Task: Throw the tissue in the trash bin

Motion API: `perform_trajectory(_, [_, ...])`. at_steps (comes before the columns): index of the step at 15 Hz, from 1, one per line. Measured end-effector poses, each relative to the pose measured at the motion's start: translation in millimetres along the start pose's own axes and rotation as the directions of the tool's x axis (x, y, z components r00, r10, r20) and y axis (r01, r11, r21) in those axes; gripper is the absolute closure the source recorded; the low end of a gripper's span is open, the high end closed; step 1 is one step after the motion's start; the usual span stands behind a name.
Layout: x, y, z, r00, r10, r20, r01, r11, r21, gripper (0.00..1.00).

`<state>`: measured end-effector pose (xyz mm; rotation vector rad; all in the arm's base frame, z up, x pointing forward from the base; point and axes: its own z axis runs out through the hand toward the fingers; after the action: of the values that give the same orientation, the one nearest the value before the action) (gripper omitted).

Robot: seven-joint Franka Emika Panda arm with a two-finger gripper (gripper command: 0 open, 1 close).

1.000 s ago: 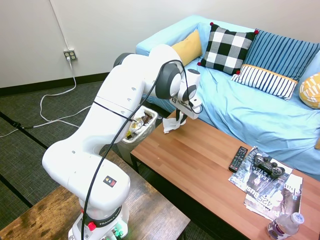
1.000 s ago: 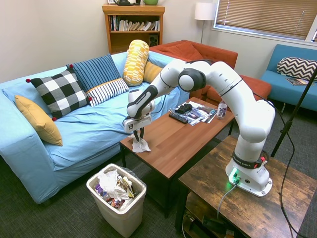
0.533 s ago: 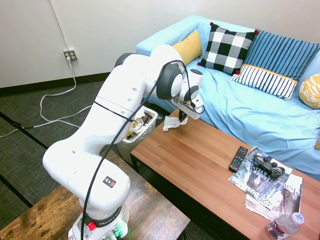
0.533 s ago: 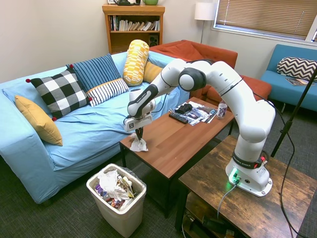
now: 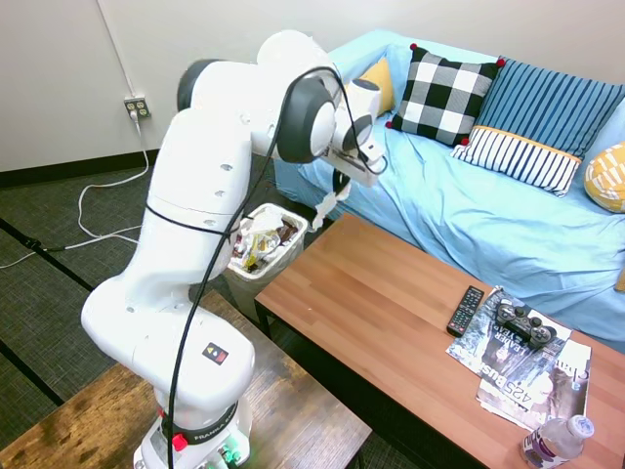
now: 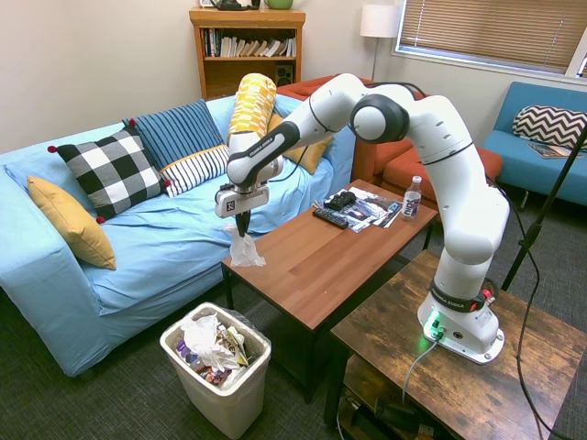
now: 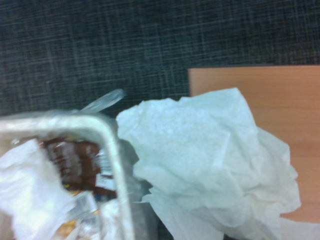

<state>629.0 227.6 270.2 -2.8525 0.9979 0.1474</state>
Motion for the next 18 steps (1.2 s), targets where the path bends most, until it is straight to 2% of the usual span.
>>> perform_trajectory(2, [-43.0,-22.0,6.9,0.999,-0.050,0.008,0.050,0.998,-0.029,1.00])
perform_trajectory(6, [-106.7,-54.2,68.7,0.992,-0.120,0.042,0.123,0.987,-0.098,1.00])
perform_trajectory(12, [-164.0,-91.5,144.7,0.982,-0.169,0.083,0.179,0.974,-0.140,1.00])
perform_trajectory(16, [-165.5,-93.7,187.5,0.983,-0.155,0.095,0.170,0.969,-0.181,1.00])
perform_trajectory(17, [-158.8,-91.8,201.1,0.985,-0.144,0.095,0.160,0.968,-0.192,0.00])
perform_trajectory(18, [-152.4,-89.9,213.3,0.986,-0.135,0.094,0.152,0.968,-0.200,0.00])
